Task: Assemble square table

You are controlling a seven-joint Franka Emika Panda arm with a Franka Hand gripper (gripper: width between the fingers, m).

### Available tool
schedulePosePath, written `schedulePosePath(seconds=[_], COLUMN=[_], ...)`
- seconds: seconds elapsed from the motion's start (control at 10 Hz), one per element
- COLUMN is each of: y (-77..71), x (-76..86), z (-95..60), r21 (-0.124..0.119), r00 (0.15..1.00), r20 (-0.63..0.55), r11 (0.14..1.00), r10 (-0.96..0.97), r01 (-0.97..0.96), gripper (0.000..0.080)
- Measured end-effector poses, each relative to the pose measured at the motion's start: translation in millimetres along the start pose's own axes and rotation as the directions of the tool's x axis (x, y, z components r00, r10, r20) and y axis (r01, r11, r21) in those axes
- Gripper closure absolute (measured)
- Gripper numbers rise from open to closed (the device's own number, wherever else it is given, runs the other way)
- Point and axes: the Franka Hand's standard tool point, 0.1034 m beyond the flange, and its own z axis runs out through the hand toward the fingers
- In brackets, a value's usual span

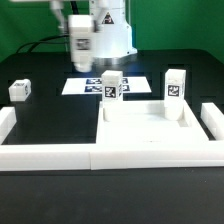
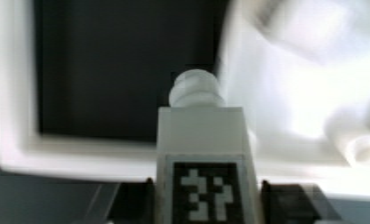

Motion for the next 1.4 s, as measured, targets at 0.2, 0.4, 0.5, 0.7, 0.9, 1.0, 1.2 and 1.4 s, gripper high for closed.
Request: schedulePosePath(seconds=[0.2, 0.4, 0.5, 0.7, 0.9, 1.0, 1.2, 1.4], y=[-30.4, -29.3, -29.8, -31.3, -65.0, -83.4, -99.2, -100.5], x=[17.8, 12.3, 12.3, 12.5, -5.4, -2.5, 12.1, 19.7], z=[12.1, 14.8, 15.0, 16.3, 40.0, 50.8, 59.9, 62.8], r21=[-0.008, -0.016, -0.016, -0.021, -0.009, -0.002, 0.005, 0.006], r00=[0.989, 0.984, 0.984, 0.979, 0.966, 0.965, 0.961, 0.959], r20=[-0.146, -0.177, -0.177, -0.202, -0.253, -0.261, -0.275, -0.282], r11=[0.999, 0.999, 0.999, 0.999, 0.999, 1.000, 1.000, 1.000], r10=[0.029, 0.030, 0.029, 0.026, 0.044, 0.029, 0.015, 0.014], r01=[-0.031, -0.033, -0.032, -0.031, -0.048, -0.031, -0.014, -0.012], gripper=[0.0511, 0.0511, 0.0511, 0.0511, 0.0511, 0.0511, 0.0511, 0.0511])
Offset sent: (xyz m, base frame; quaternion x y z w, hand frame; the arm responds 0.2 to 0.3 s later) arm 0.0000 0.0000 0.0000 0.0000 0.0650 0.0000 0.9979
